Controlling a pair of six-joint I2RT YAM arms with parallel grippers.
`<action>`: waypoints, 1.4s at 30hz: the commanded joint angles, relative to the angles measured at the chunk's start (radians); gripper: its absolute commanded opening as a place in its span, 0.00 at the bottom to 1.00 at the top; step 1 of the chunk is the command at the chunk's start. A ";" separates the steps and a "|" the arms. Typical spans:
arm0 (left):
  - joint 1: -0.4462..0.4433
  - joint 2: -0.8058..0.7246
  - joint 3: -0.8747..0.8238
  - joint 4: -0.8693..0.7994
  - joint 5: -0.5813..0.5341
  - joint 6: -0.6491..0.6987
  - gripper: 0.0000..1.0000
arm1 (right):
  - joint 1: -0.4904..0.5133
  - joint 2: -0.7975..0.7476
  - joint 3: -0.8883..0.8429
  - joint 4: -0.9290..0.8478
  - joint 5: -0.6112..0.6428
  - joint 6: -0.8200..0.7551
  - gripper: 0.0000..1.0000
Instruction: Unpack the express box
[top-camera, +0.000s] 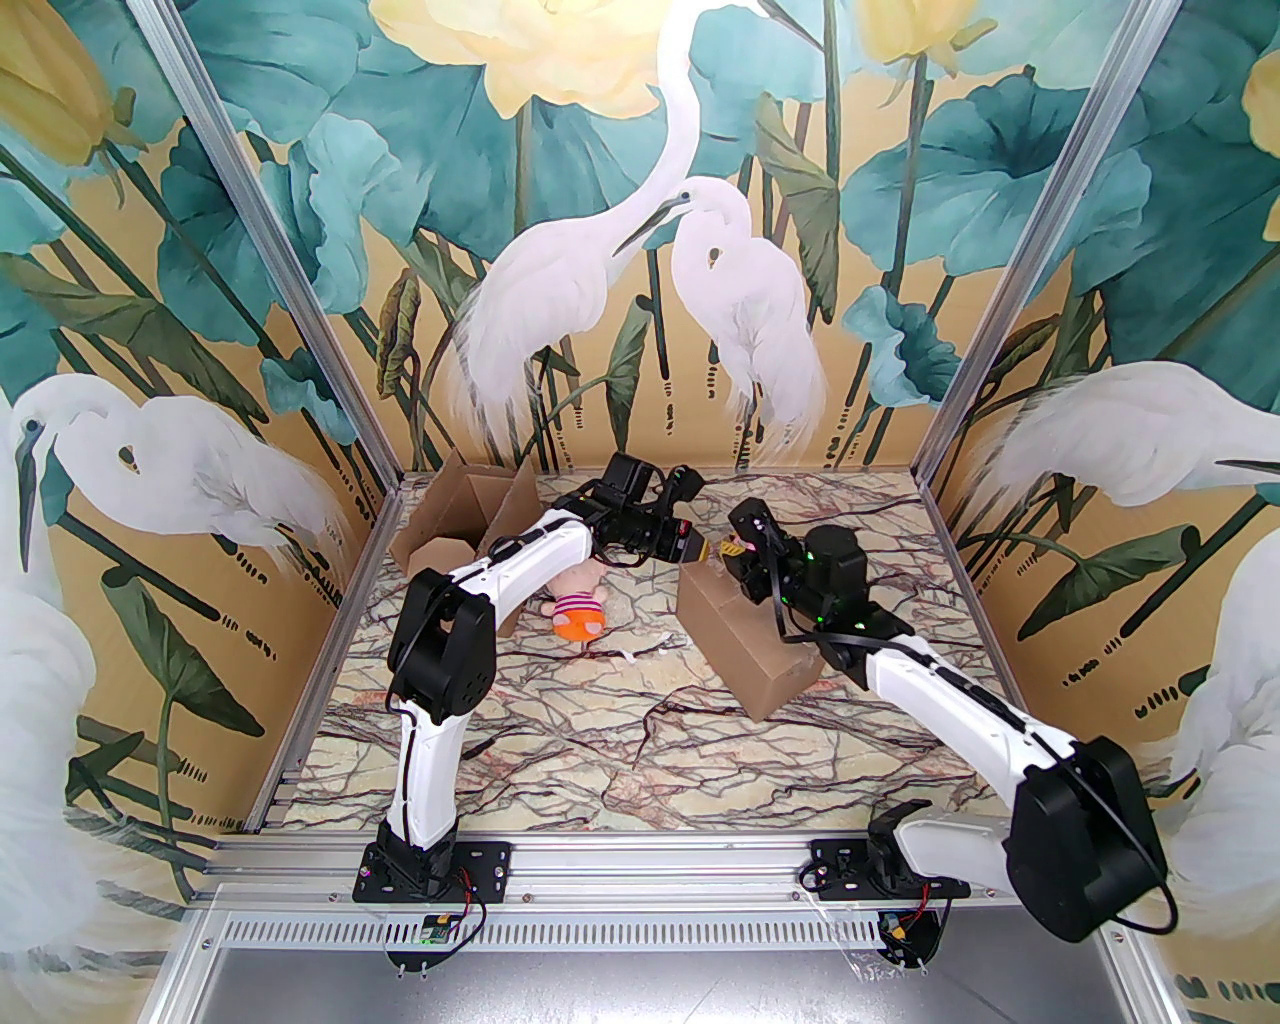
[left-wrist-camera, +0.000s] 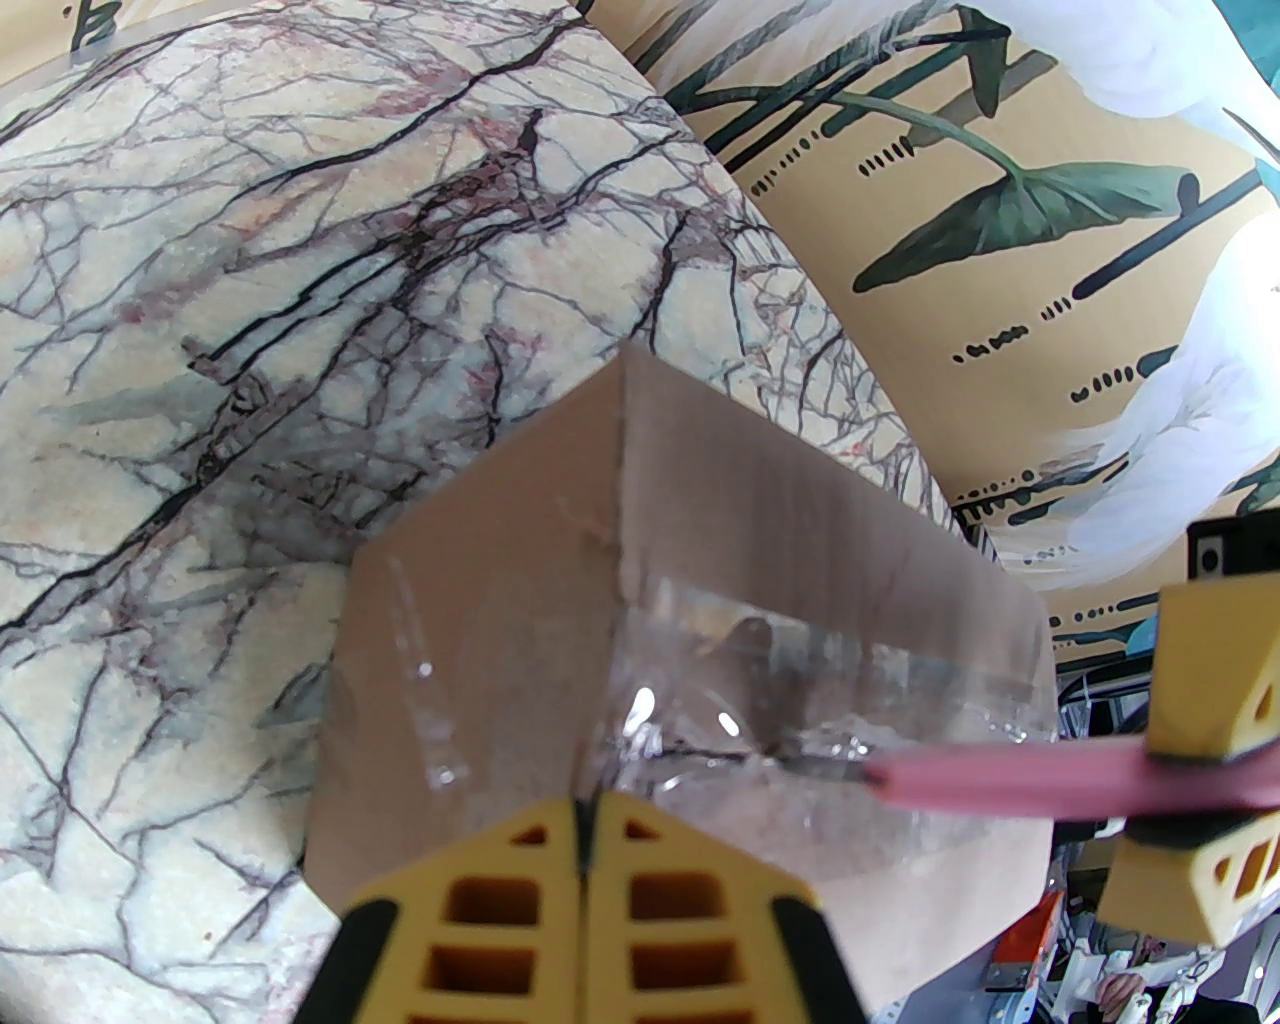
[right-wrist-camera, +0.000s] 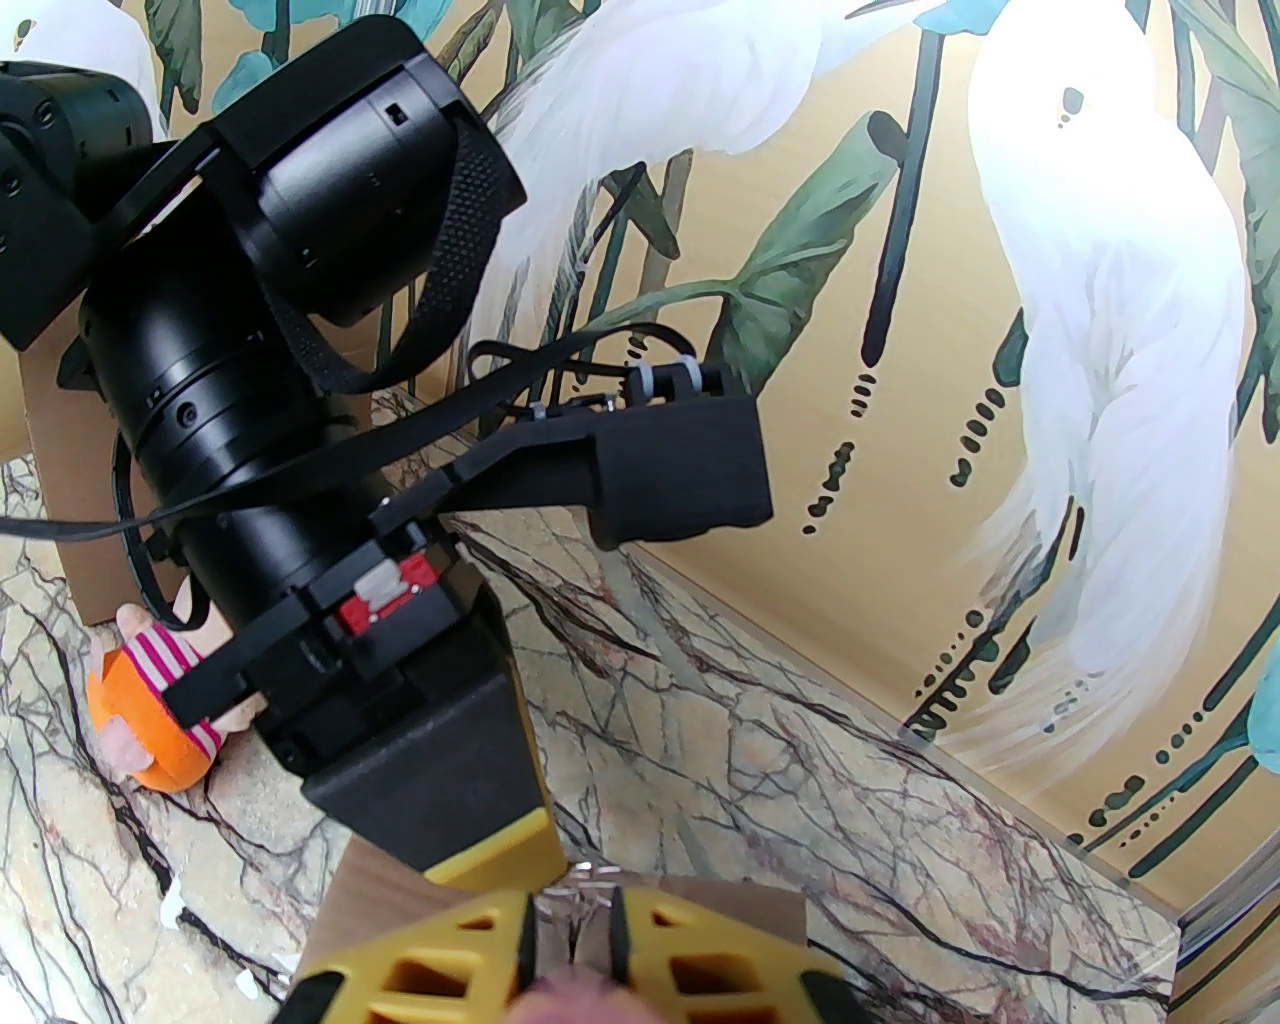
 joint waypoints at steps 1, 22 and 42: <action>0.030 -0.001 -0.006 -0.082 -0.129 -0.026 0.00 | -0.007 -0.051 -0.027 -0.095 0.026 -0.010 0.00; 0.046 -0.025 -0.030 -0.047 -0.188 -0.077 0.00 | -0.007 -0.188 -0.106 -0.209 0.029 0.036 0.00; 0.067 -0.072 -0.081 -0.001 -0.232 -0.106 0.00 | -0.005 -0.317 -0.153 -0.332 0.017 0.101 0.00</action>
